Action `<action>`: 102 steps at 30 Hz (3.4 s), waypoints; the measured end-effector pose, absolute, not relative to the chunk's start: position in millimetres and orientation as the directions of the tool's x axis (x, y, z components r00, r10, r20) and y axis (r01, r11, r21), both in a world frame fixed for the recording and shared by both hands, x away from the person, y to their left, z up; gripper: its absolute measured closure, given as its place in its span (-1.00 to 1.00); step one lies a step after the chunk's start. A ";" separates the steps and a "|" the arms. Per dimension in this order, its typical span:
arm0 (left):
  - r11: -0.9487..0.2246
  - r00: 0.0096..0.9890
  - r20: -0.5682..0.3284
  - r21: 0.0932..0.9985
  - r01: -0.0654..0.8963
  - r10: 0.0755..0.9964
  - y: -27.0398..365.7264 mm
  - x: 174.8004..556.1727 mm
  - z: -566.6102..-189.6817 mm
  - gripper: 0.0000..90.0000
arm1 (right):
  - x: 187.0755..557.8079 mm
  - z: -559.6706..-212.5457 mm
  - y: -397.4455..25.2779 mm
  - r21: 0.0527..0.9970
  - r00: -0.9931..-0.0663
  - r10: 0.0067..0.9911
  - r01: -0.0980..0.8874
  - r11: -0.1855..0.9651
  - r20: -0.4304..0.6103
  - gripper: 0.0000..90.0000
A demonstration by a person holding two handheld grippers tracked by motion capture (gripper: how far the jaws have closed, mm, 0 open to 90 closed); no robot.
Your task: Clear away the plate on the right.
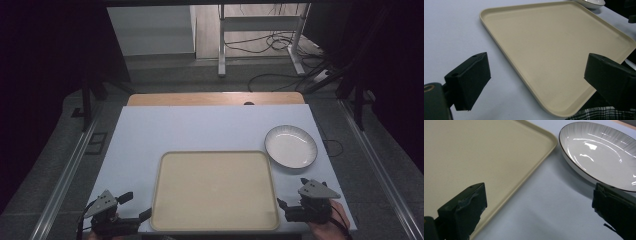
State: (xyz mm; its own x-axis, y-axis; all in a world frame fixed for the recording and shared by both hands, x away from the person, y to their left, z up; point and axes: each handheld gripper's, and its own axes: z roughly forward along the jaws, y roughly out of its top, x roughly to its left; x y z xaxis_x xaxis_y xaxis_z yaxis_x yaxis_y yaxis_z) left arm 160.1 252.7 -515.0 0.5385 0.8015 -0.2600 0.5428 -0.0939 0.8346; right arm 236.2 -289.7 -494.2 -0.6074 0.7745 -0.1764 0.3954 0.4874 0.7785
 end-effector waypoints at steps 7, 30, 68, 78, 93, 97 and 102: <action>-0.093 0.538 -0.261 0.834 0.543 0.802 252.8 160.3 -515.2 -0.86 | 242.1 -493.8 -285.4 0.776 -0.613 0.767 0.386 0.498 -0.188 -0.99; -0.090 0.534 -0.265 0.832 0.548 0.803 253.1 160.8 -515.3 -0.86 | 271.3 -499.4 -273.4 0.765 -0.604 0.771 0.394 0.509 -0.202 -1.00; -0.084 0.537 -0.271 0.834 0.545 0.799 253.8 160.8 -515.7 -0.86 | 305.0 -504.6 -277.1 0.690 -0.491 0.814 0.473 0.548 -0.310 -0.81; -0.088 0.537 -0.269 0.833 0.547 0.800 253.7 161.2 -515.6 -0.86 | 308.9 -501.6 -276.2 0.644 -0.469 0.783 0.460 0.612 -0.409 -0.51; -0.093 0.540 -0.263 0.834 0.544 0.799 253.2 160.5 -515.3 -0.86 | 314.2 -501.4 -266.9 0.535 -0.490 0.678 0.418 0.734 -0.548 -0.22; -0.095 0.540 -0.262 0.833 0.544 0.800 253.0 160.6 -515.3 -0.86 | 315.7 -505.1 -262.8 0.475 -0.492 0.621 0.400 0.784 -0.611 -0.15; -0.095 0.539 -0.263 0.832 0.546 0.800 252.8 160.9 -515.4 -0.86 | 316.8 -508.7 -259.6 0.433 -0.494 0.579 0.386 0.815 -0.649 -0.11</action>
